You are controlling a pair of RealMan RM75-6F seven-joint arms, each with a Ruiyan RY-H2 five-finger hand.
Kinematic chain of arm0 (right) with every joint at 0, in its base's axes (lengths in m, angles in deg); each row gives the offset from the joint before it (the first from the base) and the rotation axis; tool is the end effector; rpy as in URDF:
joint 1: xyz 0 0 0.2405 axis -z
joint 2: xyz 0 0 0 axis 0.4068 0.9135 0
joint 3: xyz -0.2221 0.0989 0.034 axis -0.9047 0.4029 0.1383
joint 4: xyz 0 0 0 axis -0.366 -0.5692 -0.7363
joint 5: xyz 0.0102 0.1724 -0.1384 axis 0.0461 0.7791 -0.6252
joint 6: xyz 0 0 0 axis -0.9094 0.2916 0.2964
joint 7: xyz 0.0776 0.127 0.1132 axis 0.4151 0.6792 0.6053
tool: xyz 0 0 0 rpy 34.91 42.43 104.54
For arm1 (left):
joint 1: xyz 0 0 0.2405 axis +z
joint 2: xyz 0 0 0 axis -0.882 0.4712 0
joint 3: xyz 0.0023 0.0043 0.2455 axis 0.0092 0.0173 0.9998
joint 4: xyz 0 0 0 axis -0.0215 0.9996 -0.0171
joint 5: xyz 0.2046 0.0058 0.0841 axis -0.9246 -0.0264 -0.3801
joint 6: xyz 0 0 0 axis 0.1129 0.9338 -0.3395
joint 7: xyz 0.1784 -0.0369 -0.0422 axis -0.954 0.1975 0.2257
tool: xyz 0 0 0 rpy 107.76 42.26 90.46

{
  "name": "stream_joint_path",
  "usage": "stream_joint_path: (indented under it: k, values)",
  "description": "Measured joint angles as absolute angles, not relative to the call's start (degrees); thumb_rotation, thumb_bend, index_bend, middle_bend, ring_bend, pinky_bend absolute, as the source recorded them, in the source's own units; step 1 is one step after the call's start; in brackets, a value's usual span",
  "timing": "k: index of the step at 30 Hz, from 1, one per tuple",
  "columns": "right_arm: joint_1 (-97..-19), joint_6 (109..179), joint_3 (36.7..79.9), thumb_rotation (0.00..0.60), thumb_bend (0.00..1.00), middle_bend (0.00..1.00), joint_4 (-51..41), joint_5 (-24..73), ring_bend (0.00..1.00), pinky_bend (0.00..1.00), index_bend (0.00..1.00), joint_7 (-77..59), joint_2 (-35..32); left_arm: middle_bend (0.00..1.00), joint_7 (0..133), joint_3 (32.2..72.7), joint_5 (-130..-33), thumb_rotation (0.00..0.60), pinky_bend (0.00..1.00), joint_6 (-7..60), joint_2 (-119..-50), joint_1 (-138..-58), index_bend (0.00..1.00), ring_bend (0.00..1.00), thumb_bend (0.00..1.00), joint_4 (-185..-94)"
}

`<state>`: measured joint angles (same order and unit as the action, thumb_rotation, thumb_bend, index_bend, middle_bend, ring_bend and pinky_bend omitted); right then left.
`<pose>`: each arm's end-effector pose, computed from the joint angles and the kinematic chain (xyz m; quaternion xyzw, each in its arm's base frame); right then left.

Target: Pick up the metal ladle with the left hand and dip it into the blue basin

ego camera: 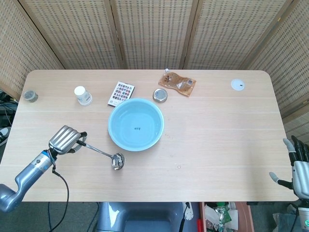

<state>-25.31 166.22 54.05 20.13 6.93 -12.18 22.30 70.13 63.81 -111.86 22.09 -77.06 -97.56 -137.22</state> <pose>-0.3101 -0.2147 0.1743 0.5377 -0.4101 0.3794 0.6314 -0.2511 0.3586 0.0283 -0.8149 -0.2703 -0.3002 0.4158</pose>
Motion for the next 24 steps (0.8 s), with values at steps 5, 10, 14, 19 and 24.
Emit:
stream_joint_path:
  k: [5,10,14,19,24]
  values:
    - [-25.3,166.2,54.0,0.6,0.0,0.0,20.2,6.9,0.0,0.0,0.0,-12.1,22.4,1.0,67.7,62.7,-111.0,0.6,1.0,21.4,-73.2,-98.4,1.0,1.0,0.52,-144.2]
    - [-25.3,166.3,54.1,0.6,0.0,0.0,20.4,6.9,0.0,0.0,0.0,-12.0,22.5,1.0,63.7,60.6,-108.8,0.6,1.0,18.7,-68.4,-100.4,1.0,1.0,0.53,-152.8]
    - [-25.2,166.3,54.1,0.6,0.0,0.0,20.3,6.9,0.0,0.0,0.0,-11.7,22.6,1.0,60.0,57.7,-103.3,0.6,1.0,14.2,-64.4,-103.1,1.0,1.0,0.56,-160.0]
    - [-25.3,166.2,54.2,0.6,0.0,0.0,20.2,7.2,0.0,0.0,0.0,-11.3,22.8,1.0,56.1,54.2,-95.3,0.6,1.0,9.2,-61.9,-106.8,1.0,1.0,0.58,-163.4]
    - [-25.3,166.0,54.5,0.6,0.0,0.0,20.1,8.0,0.0,0.0,0.0,-10.4,23.1,1.0,51.9,51.7,-85.1,0.6,1.0,4.7,-60.7,-111.0,1.0,1.0,0.59,-164.4]
